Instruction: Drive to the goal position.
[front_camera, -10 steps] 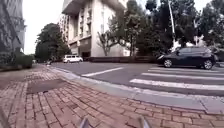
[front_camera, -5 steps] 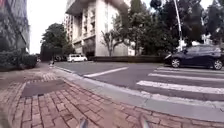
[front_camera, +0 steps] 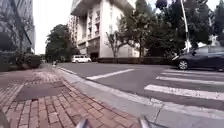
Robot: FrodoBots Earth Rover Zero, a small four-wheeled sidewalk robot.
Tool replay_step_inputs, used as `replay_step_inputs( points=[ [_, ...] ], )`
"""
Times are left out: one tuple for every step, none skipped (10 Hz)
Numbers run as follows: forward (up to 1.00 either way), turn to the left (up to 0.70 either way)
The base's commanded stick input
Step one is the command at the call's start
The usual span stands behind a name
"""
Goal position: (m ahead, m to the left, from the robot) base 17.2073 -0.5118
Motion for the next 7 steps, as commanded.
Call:
replay_step_inputs(
  points=[
    [0.70, 0.14],
    [0.70, 0.14],
    [0.70, 0.14],
    [0.70, 0.14],
    [0.70, 0.14],
    [0.70, 0.14],
    [0.70, 0.14]
  ],
)
